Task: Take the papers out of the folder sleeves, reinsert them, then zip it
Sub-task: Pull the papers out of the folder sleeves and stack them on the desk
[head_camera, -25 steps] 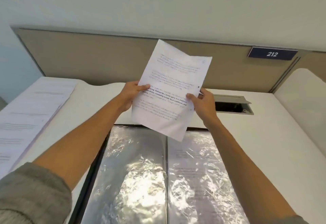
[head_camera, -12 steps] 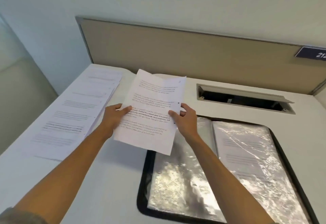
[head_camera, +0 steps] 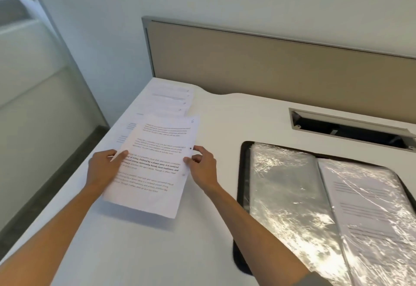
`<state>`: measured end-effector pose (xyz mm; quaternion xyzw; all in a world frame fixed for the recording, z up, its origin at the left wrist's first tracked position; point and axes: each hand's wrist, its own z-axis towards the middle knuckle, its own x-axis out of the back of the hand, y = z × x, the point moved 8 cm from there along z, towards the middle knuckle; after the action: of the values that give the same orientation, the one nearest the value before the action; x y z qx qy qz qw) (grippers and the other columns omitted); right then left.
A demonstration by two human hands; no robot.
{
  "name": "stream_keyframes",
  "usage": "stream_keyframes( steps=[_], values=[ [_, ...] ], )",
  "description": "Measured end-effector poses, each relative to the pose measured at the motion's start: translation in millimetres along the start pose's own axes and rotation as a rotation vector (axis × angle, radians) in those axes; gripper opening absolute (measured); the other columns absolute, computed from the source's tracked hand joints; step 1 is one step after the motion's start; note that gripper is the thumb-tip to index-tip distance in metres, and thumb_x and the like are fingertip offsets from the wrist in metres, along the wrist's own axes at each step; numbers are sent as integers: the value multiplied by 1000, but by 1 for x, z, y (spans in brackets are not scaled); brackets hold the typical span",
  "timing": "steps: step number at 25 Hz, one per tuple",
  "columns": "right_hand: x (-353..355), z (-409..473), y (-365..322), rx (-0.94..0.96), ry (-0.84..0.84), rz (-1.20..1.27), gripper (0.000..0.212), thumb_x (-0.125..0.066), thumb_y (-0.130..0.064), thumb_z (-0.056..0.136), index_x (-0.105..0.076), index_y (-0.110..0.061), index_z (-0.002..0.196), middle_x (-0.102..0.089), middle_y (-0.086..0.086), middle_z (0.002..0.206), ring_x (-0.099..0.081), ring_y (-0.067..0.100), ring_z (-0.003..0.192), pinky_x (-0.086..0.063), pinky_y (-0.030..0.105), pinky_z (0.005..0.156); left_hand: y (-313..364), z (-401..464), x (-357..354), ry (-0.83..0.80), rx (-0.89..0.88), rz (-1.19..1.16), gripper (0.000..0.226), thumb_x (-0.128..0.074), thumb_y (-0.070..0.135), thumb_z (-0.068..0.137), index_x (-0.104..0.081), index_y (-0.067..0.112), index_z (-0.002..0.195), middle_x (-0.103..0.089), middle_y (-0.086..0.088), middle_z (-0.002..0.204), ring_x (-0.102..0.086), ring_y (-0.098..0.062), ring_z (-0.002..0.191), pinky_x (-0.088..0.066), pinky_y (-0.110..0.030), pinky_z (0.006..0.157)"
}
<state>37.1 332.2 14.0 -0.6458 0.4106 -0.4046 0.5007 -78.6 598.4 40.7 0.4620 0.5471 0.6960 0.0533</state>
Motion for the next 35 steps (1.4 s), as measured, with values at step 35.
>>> stream_keyframes(
  steps=[35],
  values=[
    [83, 42, 47, -173, 245, -34, 16, -59, -5, 93, -69, -17, 96, -72, 1, 90, -67, 17, 80, -55, 34, 79, -80, 92, 61, -3, 149, -373, 14, -70, 8, 86, -65, 20, 80, -69, 14, 61, -64, -4, 59, -53, -16, 58]
  ],
)
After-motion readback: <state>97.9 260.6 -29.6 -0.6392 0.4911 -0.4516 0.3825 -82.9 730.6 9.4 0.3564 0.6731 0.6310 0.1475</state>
